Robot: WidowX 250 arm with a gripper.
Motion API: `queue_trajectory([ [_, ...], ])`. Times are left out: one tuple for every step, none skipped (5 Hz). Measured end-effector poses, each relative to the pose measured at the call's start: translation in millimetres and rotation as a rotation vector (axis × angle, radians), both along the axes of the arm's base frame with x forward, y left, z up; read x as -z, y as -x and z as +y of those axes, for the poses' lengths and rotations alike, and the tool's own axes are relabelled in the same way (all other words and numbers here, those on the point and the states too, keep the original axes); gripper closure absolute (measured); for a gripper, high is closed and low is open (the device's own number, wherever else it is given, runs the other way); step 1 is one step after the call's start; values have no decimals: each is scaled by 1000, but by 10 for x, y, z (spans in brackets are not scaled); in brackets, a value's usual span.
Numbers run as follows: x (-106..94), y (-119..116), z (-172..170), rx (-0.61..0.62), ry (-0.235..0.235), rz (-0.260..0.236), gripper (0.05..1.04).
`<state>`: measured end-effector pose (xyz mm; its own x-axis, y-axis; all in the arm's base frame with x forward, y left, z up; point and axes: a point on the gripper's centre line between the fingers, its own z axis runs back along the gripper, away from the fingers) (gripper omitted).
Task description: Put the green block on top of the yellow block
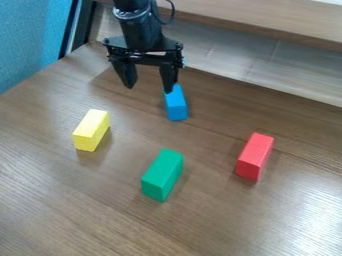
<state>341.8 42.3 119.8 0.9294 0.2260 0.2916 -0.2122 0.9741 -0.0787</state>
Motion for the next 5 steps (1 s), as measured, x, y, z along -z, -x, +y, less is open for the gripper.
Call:
queue_trajectory([
  [106, 25, -13, 0, 11, 31, 83],
  [227, 100, -76, 13, 43, 47, 83],
  [293, 153, -135, 12, 51, 67, 83],
  [296, 268, -293, 44, 57, 80, 83],
  [419, 413, -427, 74, 71, 120, 83],
])
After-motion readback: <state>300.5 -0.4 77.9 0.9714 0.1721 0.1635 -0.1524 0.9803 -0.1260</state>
